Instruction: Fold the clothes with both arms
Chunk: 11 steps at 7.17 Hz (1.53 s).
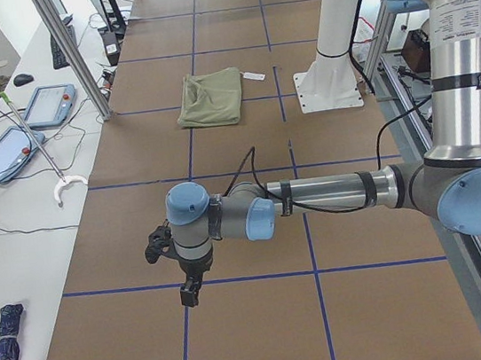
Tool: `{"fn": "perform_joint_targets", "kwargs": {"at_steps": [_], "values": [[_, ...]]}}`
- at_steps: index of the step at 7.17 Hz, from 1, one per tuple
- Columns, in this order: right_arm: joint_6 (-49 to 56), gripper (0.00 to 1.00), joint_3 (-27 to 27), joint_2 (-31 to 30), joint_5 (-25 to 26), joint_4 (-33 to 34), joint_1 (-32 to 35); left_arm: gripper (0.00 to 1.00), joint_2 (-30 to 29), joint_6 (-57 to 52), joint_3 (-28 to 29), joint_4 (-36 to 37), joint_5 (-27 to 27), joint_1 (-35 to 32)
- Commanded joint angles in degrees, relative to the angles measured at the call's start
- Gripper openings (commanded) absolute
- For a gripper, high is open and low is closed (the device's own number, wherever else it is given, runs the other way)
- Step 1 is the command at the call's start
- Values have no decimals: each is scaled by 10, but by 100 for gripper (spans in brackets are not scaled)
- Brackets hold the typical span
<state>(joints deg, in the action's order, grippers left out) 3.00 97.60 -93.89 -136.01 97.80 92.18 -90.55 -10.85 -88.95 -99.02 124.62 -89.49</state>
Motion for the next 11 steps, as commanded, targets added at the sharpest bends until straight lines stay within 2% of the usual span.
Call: {"fn": "perform_joint_targets", "kwargs": {"at_steps": [1,5,6,7,11], "values": [[2,100,3,-22,-14,-1,5,100,-1,0,0,1,2,-1],[-2,100,2,-32,-10,-4,5,100,4,1,-3,1,18,-1],[-3,100,4,-32,-10,-3,5,100,6,15,4,1,18,-1],[-3,100,6,-32,-10,-3,5,100,6,88,4,1,17,-1],[-3,100,3,-20,-6,-4,3,100,0,108,9,-4,18,1]]}}
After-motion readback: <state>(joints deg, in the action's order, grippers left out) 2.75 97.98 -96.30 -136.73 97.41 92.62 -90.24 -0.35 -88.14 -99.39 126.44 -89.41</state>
